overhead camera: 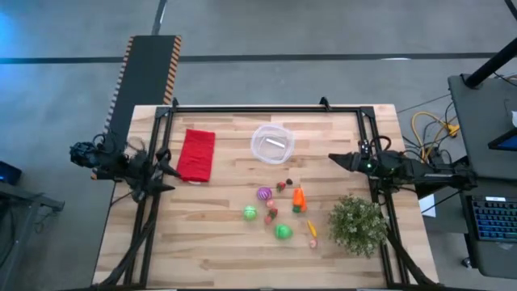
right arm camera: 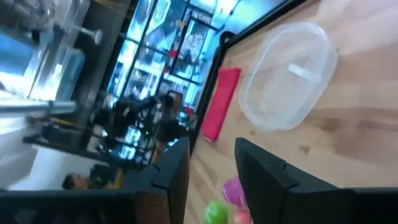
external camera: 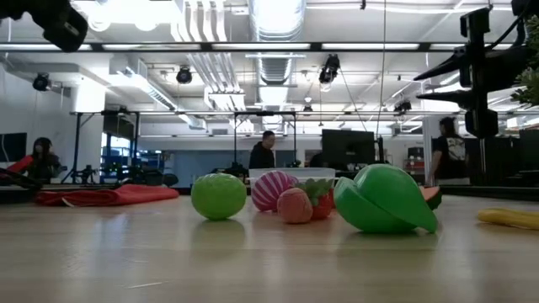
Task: Pick and placing Produce into tupperware
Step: Put the orange carrot into the transparent bin
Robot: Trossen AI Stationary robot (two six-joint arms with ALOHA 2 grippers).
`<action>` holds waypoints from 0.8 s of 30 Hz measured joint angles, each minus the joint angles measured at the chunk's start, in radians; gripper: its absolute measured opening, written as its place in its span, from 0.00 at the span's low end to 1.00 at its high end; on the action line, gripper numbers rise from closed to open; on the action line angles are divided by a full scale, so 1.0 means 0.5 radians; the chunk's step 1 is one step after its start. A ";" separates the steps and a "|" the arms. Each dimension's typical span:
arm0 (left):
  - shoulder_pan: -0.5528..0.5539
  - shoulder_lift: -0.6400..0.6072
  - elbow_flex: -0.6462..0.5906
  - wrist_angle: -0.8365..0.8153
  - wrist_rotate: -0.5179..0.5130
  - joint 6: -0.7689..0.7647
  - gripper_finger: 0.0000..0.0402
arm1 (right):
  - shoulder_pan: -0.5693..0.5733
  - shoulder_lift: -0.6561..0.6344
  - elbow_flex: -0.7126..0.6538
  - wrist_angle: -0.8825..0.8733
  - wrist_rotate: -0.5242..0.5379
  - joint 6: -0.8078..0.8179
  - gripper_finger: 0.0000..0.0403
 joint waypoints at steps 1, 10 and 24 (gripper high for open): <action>0.000 -0.003 0.001 -0.072 0.002 0.281 0.48 | 0.000 0.002 0.000 0.002 -0.001 0.011 0.30; 0.001 0.031 -0.001 -0.096 -0.005 1.544 0.48 | 0.000 0.033 0.000 0.839 0.210 -0.452 0.30; 0.002 0.029 -0.002 0.257 -0.003 1.390 0.48 | 0.000 0.963 1.000 0.642 0.543 -1.397 0.30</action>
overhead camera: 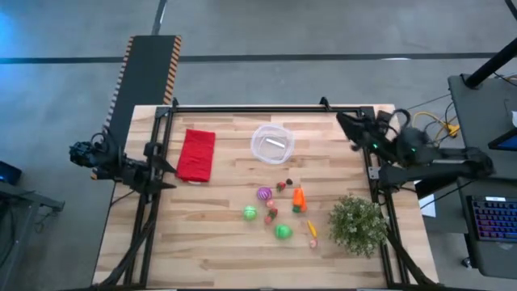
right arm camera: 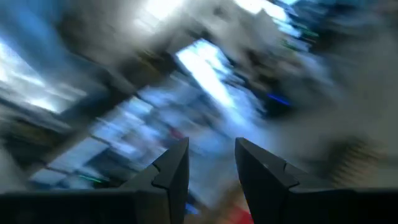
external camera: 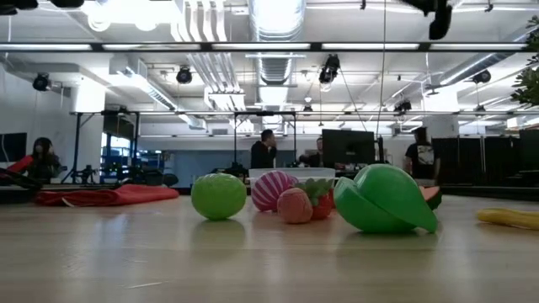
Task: Pick and placing Produce into tupperware
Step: Put the orange carrot into the transparent bin
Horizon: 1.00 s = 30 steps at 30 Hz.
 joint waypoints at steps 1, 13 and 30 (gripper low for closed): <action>0.000 -0.001 0.000 0.017 0.000 0.001 0.48 | 0.000 0.039 0.109 -0.287 0.112 0.091 0.30; -0.002 0.032 -0.004 0.386 0.056 -0.412 0.48 | 0.000 0.269 0.761 -1.757 0.359 0.838 0.30; 0.000 0.067 0.002 1.124 0.024 -1.985 0.48 | -0.027 0.814 1.353 -1.772 0.446 0.236 0.29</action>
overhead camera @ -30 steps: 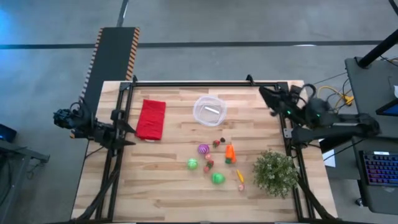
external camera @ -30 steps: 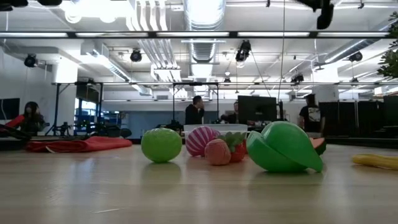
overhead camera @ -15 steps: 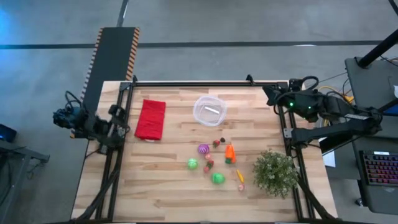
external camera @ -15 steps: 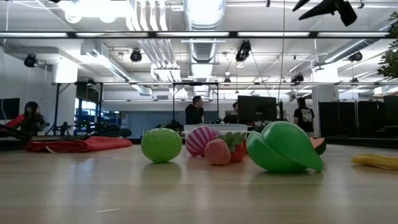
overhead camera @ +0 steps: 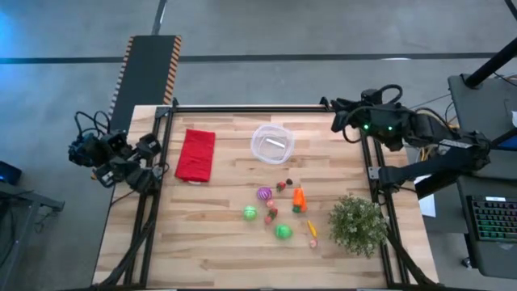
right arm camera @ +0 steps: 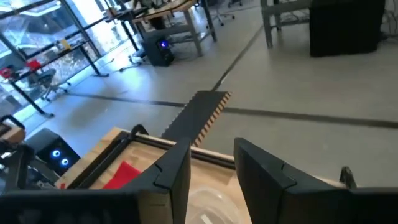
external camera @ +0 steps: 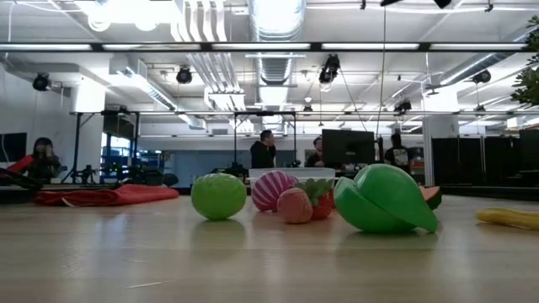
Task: Pick and placing Produce into tupperware
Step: Put the orange carrot into the transparent bin
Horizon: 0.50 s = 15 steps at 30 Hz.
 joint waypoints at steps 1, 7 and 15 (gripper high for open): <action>0.000 0.000 0.000 0.005 -0.011 0.001 0.48 | 0.004 0.040 0.037 0.010 -0.032 0.002 0.29; 0.000 0.058 0.000 0.014 -0.085 0.006 0.48 | 0.013 0.298 0.264 -0.036 -0.197 0.015 0.26; 0.000 0.068 -0.002 0.015 -0.117 0.009 0.48 | -0.048 0.679 0.494 -1.132 -1.012 0.667 0.31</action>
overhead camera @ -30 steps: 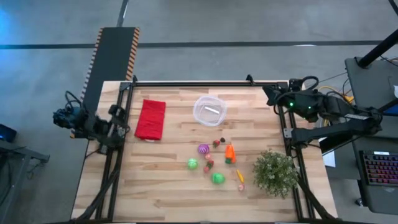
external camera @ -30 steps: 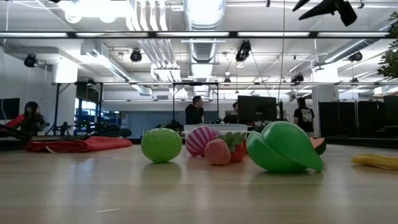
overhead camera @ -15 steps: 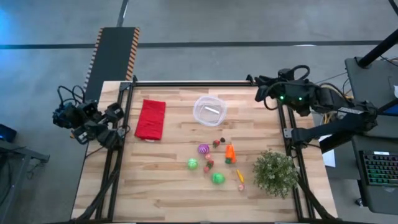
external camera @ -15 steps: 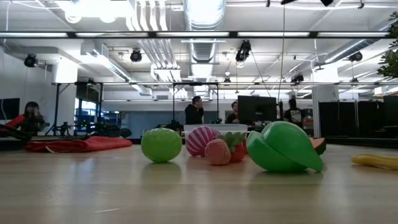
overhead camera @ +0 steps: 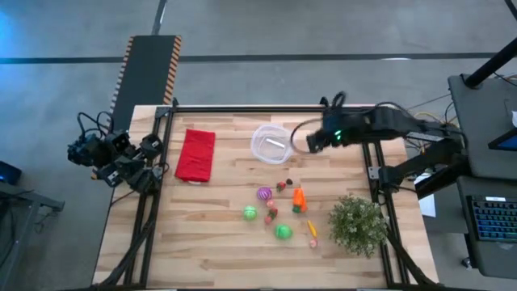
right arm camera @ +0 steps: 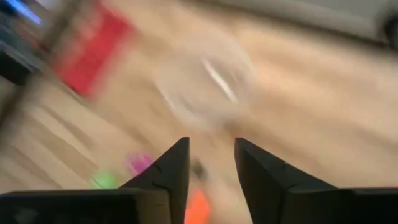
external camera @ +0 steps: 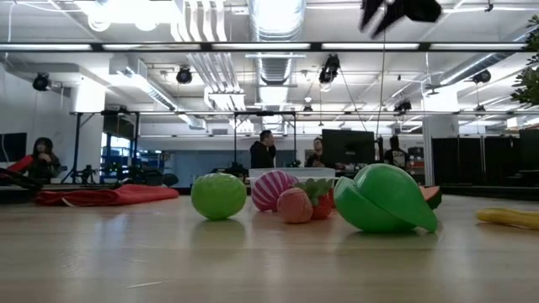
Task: Pick and placing Produce into tupperware
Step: Put the orange carrot into the transparent bin
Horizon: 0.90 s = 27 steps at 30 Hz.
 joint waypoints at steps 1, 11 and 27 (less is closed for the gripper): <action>0.000 -0.001 0.000 0.002 0.000 0.001 0.48 | 0.023 0.050 -0.003 -0.109 -0.051 0.039 0.33; 0.000 -0.004 0.000 -0.071 0.001 0.002 0.48 | 0.276 0.414 -0.008 -0.439 -0.237 0.381 0.63; 0.000 -0.006 -0.001 -0.155 -0.030 0.145 0.48 | 0.425 0.990 -0.008 -0.129 -0.571 0.412 0.77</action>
